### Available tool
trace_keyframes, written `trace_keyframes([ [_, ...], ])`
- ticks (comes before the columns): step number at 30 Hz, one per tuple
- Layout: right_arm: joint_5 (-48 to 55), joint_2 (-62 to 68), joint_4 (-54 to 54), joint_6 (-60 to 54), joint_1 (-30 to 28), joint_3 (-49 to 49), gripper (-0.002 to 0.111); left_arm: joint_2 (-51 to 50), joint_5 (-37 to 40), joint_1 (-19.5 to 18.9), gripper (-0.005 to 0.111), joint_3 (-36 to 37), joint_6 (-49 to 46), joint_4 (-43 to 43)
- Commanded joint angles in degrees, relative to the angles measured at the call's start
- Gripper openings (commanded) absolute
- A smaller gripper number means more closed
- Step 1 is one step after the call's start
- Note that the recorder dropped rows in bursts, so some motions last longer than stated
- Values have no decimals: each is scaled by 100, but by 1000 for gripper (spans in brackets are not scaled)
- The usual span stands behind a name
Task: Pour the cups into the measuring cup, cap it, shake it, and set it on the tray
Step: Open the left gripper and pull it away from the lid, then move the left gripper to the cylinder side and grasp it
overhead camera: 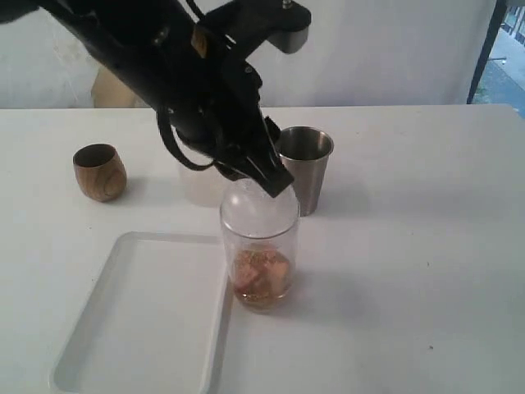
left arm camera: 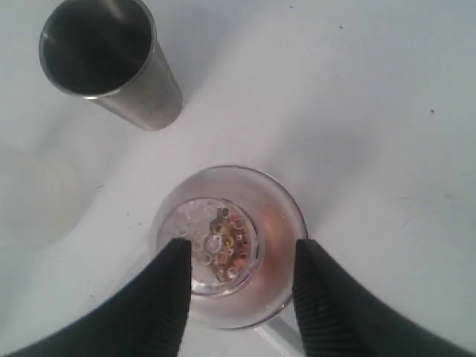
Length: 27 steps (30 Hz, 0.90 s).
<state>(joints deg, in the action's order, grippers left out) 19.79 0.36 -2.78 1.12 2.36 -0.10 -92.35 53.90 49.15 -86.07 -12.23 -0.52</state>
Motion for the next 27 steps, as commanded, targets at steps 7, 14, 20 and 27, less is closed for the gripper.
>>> trace_keyframes([
  [7,-15,-36,-14,18,-29,10,0,1978,-2287,13,57,1781,643,52],
  [14,-15,-36,-3,20,-29,10,0,2424,-5784,13,56,4502,283,-33],
  [20,-15,-36,-3,20,-29,10,0,2363,-6155,13,97,4801,-133,-183],
  [27,-15,-36,-3,20,-29,10,0,2324,-7195,13,105,5639,203,-282],
])
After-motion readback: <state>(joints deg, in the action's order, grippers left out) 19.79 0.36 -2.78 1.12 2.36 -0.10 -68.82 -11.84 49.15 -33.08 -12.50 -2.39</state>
